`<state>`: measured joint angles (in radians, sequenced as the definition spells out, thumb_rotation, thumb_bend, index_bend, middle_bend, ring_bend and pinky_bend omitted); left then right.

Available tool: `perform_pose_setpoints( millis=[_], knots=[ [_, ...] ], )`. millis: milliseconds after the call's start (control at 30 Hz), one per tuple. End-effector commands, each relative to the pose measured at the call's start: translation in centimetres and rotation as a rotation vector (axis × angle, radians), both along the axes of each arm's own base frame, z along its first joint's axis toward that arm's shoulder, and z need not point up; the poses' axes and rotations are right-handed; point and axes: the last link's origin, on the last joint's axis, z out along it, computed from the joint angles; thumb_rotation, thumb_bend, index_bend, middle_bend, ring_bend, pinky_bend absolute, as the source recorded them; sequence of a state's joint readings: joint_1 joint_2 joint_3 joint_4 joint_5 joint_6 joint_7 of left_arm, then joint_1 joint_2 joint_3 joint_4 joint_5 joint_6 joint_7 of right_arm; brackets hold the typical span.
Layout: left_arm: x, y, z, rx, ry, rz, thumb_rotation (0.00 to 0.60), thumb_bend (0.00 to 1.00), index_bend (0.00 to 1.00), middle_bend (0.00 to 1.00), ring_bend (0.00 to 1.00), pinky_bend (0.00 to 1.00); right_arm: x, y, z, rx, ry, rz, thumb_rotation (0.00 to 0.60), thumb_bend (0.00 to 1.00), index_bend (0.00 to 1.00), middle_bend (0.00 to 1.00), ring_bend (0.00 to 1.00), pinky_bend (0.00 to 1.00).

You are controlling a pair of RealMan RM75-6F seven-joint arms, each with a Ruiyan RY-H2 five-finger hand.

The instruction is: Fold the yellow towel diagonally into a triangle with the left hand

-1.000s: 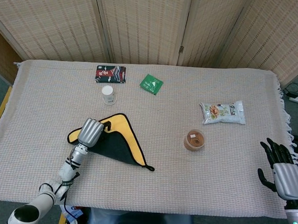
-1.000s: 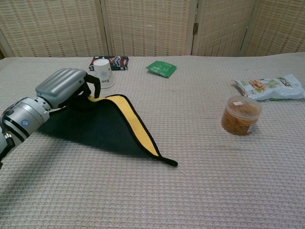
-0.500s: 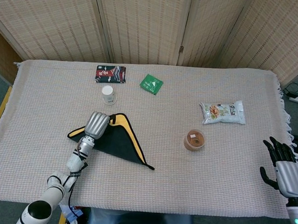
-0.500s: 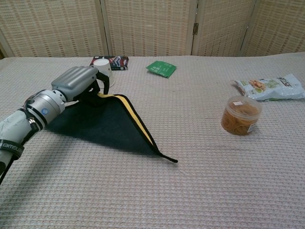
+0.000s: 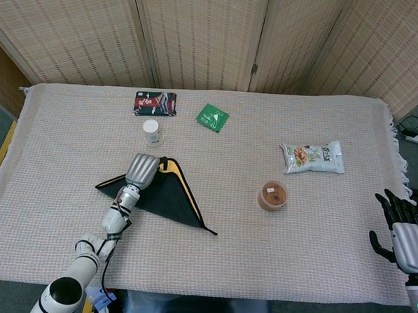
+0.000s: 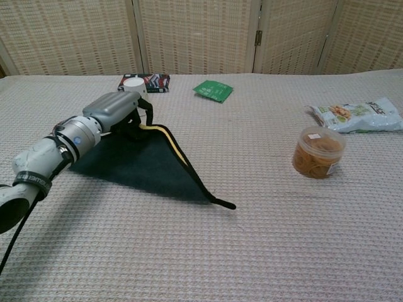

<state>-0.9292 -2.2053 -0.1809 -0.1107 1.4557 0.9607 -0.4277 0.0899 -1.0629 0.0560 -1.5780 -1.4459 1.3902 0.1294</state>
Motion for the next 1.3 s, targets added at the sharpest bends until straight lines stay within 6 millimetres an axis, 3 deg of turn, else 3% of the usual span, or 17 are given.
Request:
perform_pose_setpoints(
  millis=[33, 367, 1300],
  knots=[
    [0.3, 0.3, -0.2, -0.007, 0.004, 0.011, 0.600, 0.48, 0.59, 1.00, 1.00, 1.00, -0.1, 0.0, 0.1, -0.004, 0.001, -0.005, 0.600, 0.51, 0.00, 0.00, 0.00, 0.00],
    [1.0, 1.6, 0.1, -0.005, -0.008, 0.055, 0.600, 0.48, 0.58, 1.00, 1.00, 1.00, -1.0, -0.1, 0.8, -0.018, 0.001, -0.048, 0.600, 0.51, 0.00, 0.00, 0.00, 0.00],
    [2.0, 2.8, -0.4, -0.029, -0.007, 0.131, 0.600, 0.48, 0.53, 1.00, 1.00, 1.00, -1.7, -0.1, 1.6, -0.041, -0.006, -0.085, 0.600, 0.51, 0.00, 0.00, 0.00, 0.00]
  ],
)
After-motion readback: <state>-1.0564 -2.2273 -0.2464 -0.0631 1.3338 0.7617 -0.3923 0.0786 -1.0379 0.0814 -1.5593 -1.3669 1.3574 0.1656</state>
